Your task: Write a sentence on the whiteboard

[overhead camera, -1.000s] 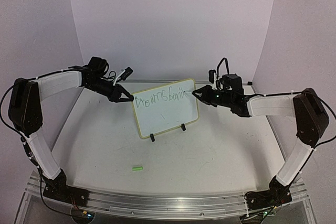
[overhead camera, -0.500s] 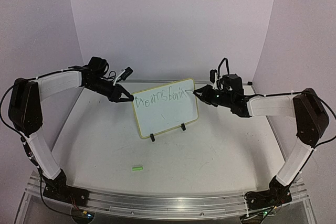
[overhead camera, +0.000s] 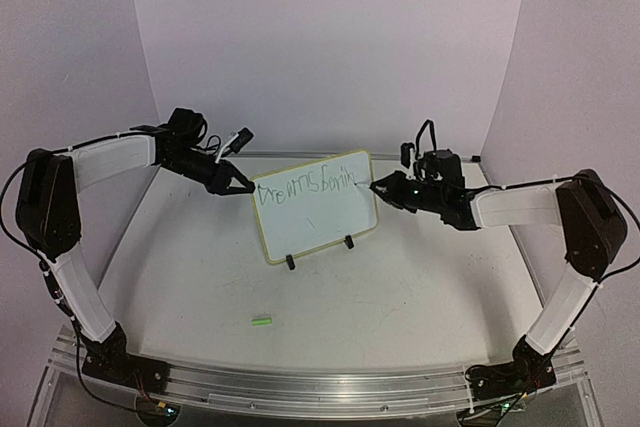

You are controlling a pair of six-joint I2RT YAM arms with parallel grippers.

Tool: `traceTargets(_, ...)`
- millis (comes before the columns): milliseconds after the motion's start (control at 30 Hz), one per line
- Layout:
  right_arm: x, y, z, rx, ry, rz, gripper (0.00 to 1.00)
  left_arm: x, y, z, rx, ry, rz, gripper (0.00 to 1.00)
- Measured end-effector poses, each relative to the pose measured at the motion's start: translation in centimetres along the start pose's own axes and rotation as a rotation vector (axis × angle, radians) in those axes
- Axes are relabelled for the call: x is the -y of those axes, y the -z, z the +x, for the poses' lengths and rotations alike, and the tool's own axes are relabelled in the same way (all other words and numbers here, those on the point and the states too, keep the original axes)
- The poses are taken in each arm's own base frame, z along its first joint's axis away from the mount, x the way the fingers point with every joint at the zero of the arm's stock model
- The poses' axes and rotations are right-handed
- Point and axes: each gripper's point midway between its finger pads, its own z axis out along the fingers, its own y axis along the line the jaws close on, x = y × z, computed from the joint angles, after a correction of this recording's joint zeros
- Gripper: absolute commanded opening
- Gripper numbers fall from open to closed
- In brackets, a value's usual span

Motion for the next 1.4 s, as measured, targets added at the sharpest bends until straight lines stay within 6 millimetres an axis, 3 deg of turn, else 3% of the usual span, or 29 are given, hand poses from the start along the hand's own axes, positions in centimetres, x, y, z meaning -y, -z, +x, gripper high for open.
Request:
traceTargets(400, -2.9, 2.7, -2.7, 0.065, 0.026, -0.08, 0.0, -0.1, 0.0, 0.0, -0.002, 0.0, -0.006, 0.0)
traceTargets(1000, -0.2, 1.0, -1.4, 0.018, -0.002, -0.042, 0.0, -0.1, 0.0, 0.0, -0.002, 0.0, -0.007, 0.0)
traceTargets(1400, -0.4, 0.5, -2.8, 0.043, 0.004, -0.051, 0.0, -0.1, 0.0, 0.0, -0.002, 0.0, -0.006, 0.0)
